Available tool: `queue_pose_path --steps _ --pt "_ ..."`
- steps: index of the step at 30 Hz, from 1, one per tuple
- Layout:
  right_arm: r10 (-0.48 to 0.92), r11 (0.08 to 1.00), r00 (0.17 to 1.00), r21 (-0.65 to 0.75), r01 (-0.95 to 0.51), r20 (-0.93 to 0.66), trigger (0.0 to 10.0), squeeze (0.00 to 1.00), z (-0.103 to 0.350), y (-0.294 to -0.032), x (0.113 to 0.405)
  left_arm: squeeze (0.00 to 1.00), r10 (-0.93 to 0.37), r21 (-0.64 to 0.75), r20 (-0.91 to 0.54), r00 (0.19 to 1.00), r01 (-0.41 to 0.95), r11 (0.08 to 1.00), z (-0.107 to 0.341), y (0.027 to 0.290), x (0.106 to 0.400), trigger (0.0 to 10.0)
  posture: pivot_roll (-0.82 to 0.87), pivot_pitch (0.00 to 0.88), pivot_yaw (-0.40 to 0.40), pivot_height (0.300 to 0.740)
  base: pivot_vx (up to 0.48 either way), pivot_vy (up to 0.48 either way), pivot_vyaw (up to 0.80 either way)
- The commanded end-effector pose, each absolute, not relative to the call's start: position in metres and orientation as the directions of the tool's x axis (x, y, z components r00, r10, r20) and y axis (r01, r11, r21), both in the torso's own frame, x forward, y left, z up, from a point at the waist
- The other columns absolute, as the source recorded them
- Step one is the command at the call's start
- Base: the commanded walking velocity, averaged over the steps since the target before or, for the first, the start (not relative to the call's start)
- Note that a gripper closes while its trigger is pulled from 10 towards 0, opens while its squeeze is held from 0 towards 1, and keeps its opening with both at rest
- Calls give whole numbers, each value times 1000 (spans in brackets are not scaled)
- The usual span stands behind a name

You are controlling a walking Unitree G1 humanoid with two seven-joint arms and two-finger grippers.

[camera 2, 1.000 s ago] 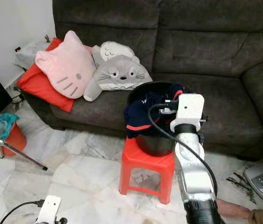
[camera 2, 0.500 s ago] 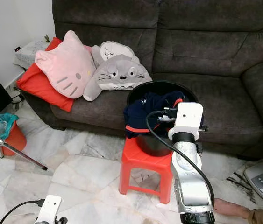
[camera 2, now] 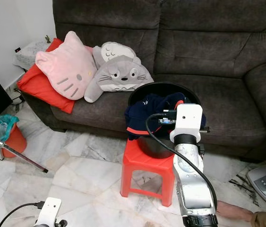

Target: Hang hanger

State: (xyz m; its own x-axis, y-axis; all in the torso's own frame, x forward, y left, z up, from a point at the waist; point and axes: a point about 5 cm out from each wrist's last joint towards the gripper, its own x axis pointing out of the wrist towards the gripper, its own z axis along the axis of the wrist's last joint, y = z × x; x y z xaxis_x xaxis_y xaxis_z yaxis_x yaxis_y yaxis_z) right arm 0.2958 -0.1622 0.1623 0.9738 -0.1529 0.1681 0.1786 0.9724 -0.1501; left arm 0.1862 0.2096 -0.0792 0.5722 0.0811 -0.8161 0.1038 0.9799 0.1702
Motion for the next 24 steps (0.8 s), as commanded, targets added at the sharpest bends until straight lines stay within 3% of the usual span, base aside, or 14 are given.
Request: queue_pose_path --steps 1,7,24 --pt "-152 970 972 -160 181 180 10000 0 167 -161 298 0 82 177 -821 565 116 977 -80 212 185 10000 -197 0 71 740 0 0 0" --pt "-156 969 971 -162 186 182 10000 0 167 -162 299 0 82 178 -821 564 117 977 -79 213 185 10000 -199 0 71 740 0 0 0" --pt "-163 966 970 -172 194 179 10000 0 166 -166 299 0 79 171 -822 563 112 979 -80 213 183 10000 -201 0 71 740 -276 0 0"
